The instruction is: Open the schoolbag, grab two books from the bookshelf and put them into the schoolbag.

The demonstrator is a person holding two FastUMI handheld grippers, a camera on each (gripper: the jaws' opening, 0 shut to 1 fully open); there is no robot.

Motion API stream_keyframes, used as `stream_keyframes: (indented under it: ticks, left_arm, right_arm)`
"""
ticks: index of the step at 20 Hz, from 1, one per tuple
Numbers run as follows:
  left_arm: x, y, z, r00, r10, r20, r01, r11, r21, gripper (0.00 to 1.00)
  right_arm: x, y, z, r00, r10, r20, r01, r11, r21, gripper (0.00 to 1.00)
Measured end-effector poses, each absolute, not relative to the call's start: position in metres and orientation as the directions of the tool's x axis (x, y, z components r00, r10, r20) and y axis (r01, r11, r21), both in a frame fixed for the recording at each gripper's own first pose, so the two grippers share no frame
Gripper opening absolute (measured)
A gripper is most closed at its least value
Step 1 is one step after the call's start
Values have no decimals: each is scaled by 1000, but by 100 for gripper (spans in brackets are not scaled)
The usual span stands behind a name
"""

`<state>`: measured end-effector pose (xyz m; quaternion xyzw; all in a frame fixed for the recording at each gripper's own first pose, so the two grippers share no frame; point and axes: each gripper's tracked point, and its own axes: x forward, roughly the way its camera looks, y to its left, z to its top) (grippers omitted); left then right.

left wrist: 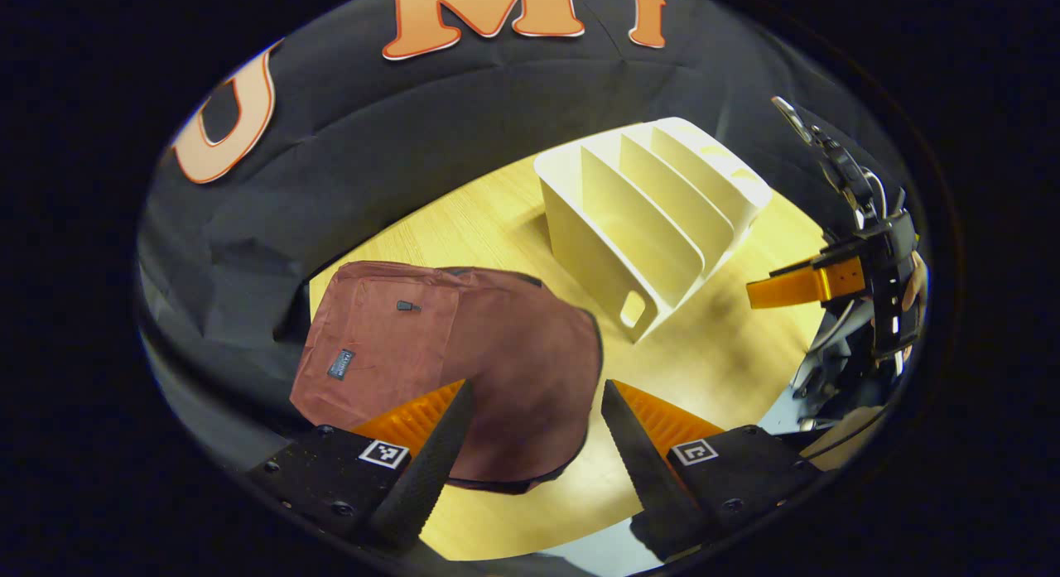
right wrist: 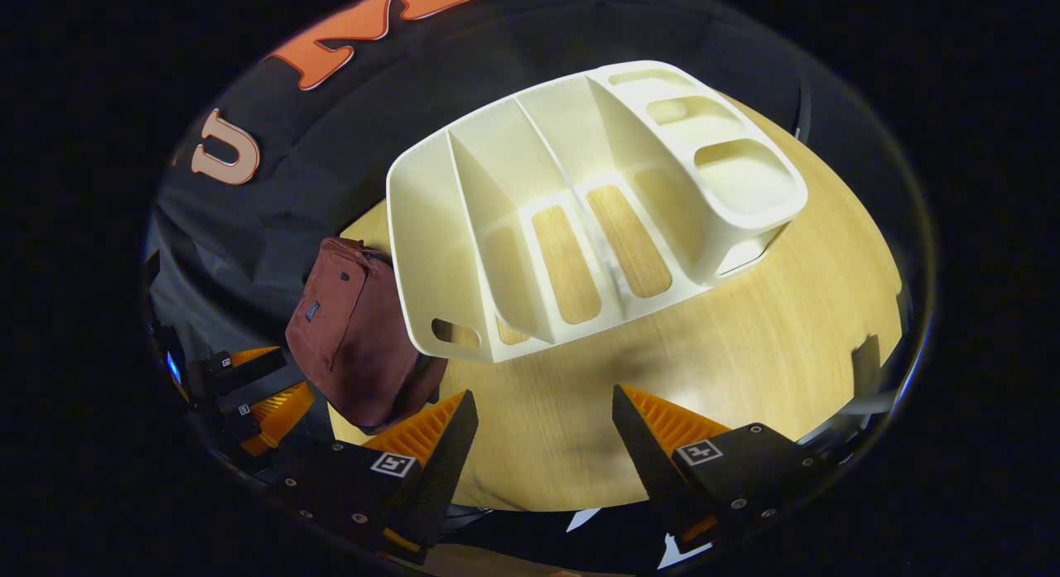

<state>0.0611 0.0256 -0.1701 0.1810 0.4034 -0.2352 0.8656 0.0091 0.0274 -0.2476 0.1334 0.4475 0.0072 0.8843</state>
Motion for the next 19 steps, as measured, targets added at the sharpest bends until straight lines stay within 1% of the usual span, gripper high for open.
stream_keyframes:
  ticks: [3, 6, 9, 12, 14, 15, 16, 19]
  left_arm:
    - [65, -20, -147, 651, -305, -695, 478, 876, 63, 99]
    - [72, -43, -123, 756, -308, -577, 407, 912, 46, 99]
    - [83, -61, -98, 841, -327, -432, 373, 927, 23, 99]
    - [93, -56, -89, 907, -315, -280, 332, 943, 16, 99]
    - [96, -54, -84, 931, -310, -193, 317, 949, 5, 100]
    - [94, -51, -83, 939, -308, -156, 312, 950, 3, 99]
    - [94, -50, -81, 943, -307, -125, 310, 951, 5, 99]
    - [93, -52, -75, 949, -307, -69, 308, 951, 6, 98]
  right_arm:
    - [20, -4, -209, 680, 100, -727, 52, 982, 184, 98]
    - [26, -31, -159, 783, 79, -617, 7, 991, 135, 98]
    - [32, -45, -108, 880, 66, -470, -20, 994, 103, 98]
    - [34, -61, -55, 961, 47, -273, -28, 997, 71, 97]
    - [34, -68, -27, 988, 26, -154, -17, 998, 61, 97]
    - [32, -68, -22, 993, 23, -117, -16, 998, 62, 97]
    - [31, -69, -19, 995, 18, -95, -12, 998, 64, 97]
    - [35, -72, -20, 997, 3, -81, 1, 999, 54, 97]
